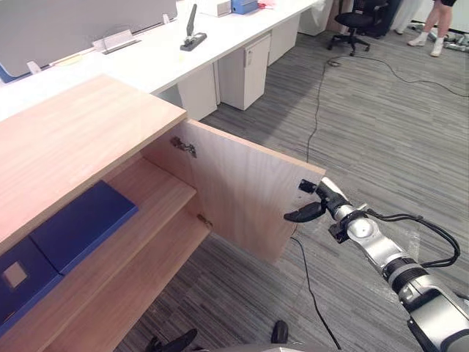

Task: Walk over to the cabinet, pick up the folder, carry it to the office cabinet, place the folder inside the office cabinet, then close the office cabinet door

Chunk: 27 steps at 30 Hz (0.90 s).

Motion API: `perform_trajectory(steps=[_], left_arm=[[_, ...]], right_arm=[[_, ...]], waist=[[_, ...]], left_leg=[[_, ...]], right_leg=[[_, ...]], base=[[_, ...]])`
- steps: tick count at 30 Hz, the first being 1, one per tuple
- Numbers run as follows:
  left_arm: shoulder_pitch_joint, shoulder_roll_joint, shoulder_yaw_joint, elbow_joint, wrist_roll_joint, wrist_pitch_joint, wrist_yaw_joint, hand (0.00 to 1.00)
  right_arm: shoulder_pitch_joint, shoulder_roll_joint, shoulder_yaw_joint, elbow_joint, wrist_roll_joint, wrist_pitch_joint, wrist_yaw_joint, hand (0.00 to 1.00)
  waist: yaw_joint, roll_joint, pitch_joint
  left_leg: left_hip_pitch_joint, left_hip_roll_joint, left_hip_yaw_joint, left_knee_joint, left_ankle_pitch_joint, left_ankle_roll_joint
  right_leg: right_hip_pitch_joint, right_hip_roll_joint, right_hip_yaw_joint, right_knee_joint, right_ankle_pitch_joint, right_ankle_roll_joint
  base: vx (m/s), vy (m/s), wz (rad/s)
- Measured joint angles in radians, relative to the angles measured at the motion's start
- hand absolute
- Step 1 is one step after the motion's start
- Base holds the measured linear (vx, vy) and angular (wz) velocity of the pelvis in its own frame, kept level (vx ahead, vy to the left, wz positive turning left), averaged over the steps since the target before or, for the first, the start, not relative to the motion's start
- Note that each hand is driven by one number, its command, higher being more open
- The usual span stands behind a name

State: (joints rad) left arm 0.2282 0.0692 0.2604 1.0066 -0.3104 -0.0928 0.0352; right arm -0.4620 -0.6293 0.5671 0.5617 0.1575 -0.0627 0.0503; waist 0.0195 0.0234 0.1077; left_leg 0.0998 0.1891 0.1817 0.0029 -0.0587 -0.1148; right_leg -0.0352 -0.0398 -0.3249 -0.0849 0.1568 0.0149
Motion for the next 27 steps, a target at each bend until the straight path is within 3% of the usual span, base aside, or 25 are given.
perform_trajectory(steps=[5, 7, 12, 17, 23, 27], left_arm=[[-0.024, 0.007, 0.001, 0.000, 0.009, 0.000, -0.001, 1.00], [-0.030, 0.007, 0.005, 0.001, 0.008, 0.000, -0.001, 1.00], [-0.054, 0.005, 0.123, 0.031, 0.003, 0.001, 0.010, 1.00], [-0.057, 0.007, 0.248, 0.064, -0.014, 0.001, 0.037, 1.00], [-0.047, -0.008, 0.317, 0.086, -0.034, 0.001, 0.047, 1.00], [-0.020, -0.029, 0.335, 0.088, -0.035, 0.001, 0.045, 1.00]], right_arm=[[0.021, -0.058, 0.160, -0.174, -0.016, -0.008, 0.098, 1.00], [0.021, -0.045, 0.214, -0.211, -0.079, -0.039, 0.131, 1.00], [0.014, 0.060, 0.324, -0.234, -0.198, -0.070, 0.147, 1.00], [-0.005, 0.184, 0.460, -0.234, -0.248, -0.083, 0.197, 1.00], [-0.010, 0.286, 0.544, -0.218, -0.278, -0.117, 0.233, 1.00], [-0.025, 0.309, 0.566, -0.169, -0.316, -0.115, 0.245, 1.00]], waist=[[-0.003, 0.001, -0.001], [0.003, 0.001, -0.002], [0.038, -0.001, -0.009], [0.092, -0.031, -0.034], [0.141, -0.053, -0.056], [0.152, -0.059, -0.061]], left_leg=[[0.006, 0.023, 0.000, 0.002, 0.002, -0.008], [0.003, 0.029, 0.001, 0.003, 0.004, -0.011], [-0.003, 0.034, 0.002, 0.007, 0.007, -0.014], [-0.019, 0.034, -0.006, 0.016, 0.006, -0.012], [-0.053, 0.027, -0.063, 0.034, 0.004, -0.009], [-0.067, 0.024, -0.101, 0.040, 0.001, 0.002]], right_leg=[[-0.004, 0.026, 0.018, 0.000, -0.006, -0.007], [-0.010, 0.033, 0.023, -0.001, -0.006, -0.008], [-0.015, 0.038, 0.026, 0.000, -0.002, -0.014], [-0.019, 0.036, 0.016, 0.000, 0.003, -0.021], [-0.012, 0.021, -0.032, 0.000, 0.002, -0.019], [0.001, 0.013, -0.064, 0.000, -0.005, -0.010]], base=[[-0.03, -0.023, -0.14], [-0.04, -0.009, -0.08], [-0.02, 0.005, -0.01], [0.00, 0.035, 0.07], [-0.02, 0.034, 0.24], [-0.04, 0.029, 0.27]])
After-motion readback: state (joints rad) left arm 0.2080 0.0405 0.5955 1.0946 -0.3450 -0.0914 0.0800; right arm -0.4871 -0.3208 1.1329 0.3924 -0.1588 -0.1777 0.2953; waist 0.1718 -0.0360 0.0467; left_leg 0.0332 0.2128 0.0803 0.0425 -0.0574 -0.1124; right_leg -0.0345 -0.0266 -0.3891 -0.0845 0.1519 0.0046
